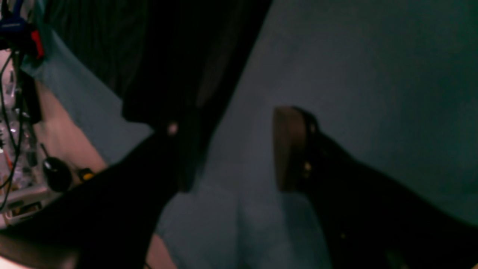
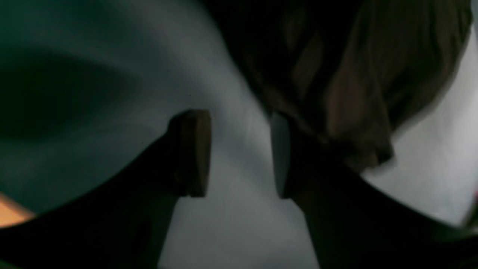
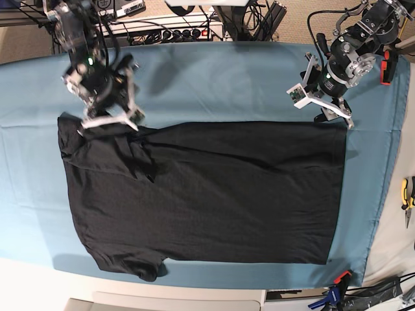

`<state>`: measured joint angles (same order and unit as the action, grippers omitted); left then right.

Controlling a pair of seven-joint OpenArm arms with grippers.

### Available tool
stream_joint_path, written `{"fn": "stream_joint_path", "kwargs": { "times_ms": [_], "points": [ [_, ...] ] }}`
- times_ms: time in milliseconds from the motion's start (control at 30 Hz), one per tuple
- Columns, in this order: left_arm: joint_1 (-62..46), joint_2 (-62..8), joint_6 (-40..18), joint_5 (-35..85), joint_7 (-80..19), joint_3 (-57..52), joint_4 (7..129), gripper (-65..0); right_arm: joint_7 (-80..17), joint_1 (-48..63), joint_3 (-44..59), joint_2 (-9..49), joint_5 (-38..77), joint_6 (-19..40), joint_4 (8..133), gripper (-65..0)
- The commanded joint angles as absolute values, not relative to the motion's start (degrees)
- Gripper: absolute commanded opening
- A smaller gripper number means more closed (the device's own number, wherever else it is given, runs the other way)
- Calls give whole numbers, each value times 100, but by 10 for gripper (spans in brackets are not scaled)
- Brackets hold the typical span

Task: Fold the T-shirt properly
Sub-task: 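Move the right gripper back to the shirt's shoulder corner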

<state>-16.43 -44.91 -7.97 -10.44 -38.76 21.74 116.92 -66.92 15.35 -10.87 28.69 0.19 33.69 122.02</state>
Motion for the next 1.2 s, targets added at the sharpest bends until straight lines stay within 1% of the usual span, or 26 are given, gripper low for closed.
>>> {"fn": "stream_joint_path", "kwargs": {
  "times_ms": [0, 33, 133, 267, 433, 667, 833, 1000, 1100, 1167],
  "points": [
    [-1603, -4576, -755, -1094, -3782, 2137, 11773, -328, -6584, 1684, -1039, 3065, -209, 3330, 12398, -388],
    [-1603, -4576, -755, -1094, -3767, 2137, 11773, -328, -6528, 1844, -1039, 3210, -445, 3301, 12473, -388],
    [-1603, -4576, -753, -1094, -3750, 2137, 11773, -328, -6272, 2053, -1007, 3605, -1033, 2969, 12455, -388],
    [-1605, -4574, -755, -1094, -3745, 2137, 11758, -328, -6123, 2062, -790, 4016, -1170, 2941, 12112, -388],
    [-1603, -4569, -753, -1092, -3627, 2137, 11721, -328, -6029, 1914, -615, 4342, -1205, 2930, 11552, -388],
    [-1603, -4571, -751, -1094, -3599, 2137, 11721, -328, -5553, 1428, -617, 4379, -1160, 2989, 10967, -388],
    [-1603, -4571, -751, -1092, -3597, 2137, 11721, -328, -5474, 1017, -617, 4379, -1157, 3004, 10239, -388],
    [-1603, -4571, -751, -1092, -3594, 2137, 11721, -328, -5470, 856, -633, 4379, -934, 3035, 10040, -388],
    [-1601, -4571, -751, -1092, -3594, 2137, 11721, -328, -5564, 862, -657, 4364, -648, 3369, 10038, -388],
    [-1601, -4571, -751, -1092, -3594, 2137, 11721, -328, -5642, 860, -716, 4366, -596, 3387, 10038, -388]
  ]
}}
